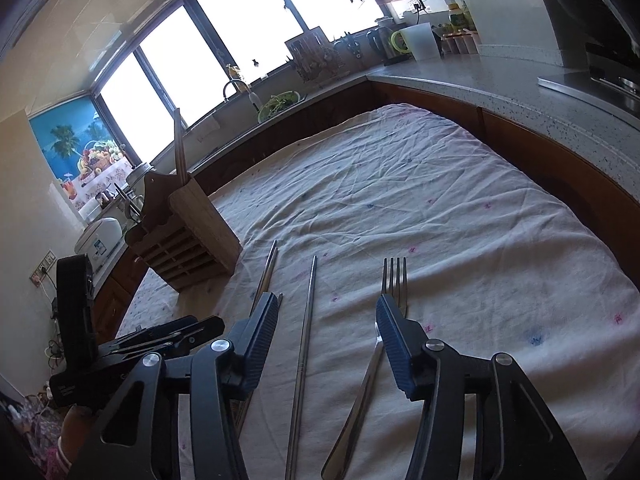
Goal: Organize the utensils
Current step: 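Move both open grippers back to the remaining chopsticks on the cloth, then close left gripper on a metal chopstick while right gripper grasps another metal chopstick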
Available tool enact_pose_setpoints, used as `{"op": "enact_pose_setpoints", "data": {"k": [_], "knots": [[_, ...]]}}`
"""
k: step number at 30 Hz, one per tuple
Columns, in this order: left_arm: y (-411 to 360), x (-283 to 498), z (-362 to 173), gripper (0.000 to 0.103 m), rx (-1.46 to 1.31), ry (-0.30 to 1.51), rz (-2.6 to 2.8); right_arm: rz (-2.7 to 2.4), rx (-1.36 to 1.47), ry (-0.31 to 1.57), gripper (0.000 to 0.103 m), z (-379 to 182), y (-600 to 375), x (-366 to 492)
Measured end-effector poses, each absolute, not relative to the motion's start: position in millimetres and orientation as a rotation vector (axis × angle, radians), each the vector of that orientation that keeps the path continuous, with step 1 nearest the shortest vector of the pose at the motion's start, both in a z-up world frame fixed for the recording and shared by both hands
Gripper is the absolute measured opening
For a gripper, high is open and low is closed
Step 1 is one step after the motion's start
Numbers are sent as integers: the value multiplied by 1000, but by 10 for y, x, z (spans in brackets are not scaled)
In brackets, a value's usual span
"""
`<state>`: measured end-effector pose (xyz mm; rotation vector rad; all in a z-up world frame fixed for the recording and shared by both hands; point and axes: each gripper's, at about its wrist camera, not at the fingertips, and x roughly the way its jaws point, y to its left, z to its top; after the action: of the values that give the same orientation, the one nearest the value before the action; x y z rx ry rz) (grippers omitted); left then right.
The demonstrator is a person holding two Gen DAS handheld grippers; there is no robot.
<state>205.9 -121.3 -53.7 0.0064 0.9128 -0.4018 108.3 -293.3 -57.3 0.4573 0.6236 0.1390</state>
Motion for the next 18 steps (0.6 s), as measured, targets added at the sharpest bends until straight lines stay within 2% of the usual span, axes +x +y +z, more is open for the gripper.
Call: {"op": "enact_pose_setpoints", "data": {"k": [2,4,8,10,13,18], "knots": [[-1345,2150,-600,55,48,926,-402,141,466,627,53,-562,-2948,1126],[-1436,2222,-693,35,75,963,-409,141,468,627,53,-547,-2954,1164],[-1424,2134,-706,30,114,933,-422,149,458,628,53,-504,-2935,1241],[-1329,2029,-714,19,126,933,-429,158,450,627,53,-482,-2904,1278],[-1107,1791,-723,15,149,928,-428,181,437,632,53,-463,-2834,1322],[-710,1474,-691,15,118,961,-423,203,410,665,53,-531,-2708,1424]]}}
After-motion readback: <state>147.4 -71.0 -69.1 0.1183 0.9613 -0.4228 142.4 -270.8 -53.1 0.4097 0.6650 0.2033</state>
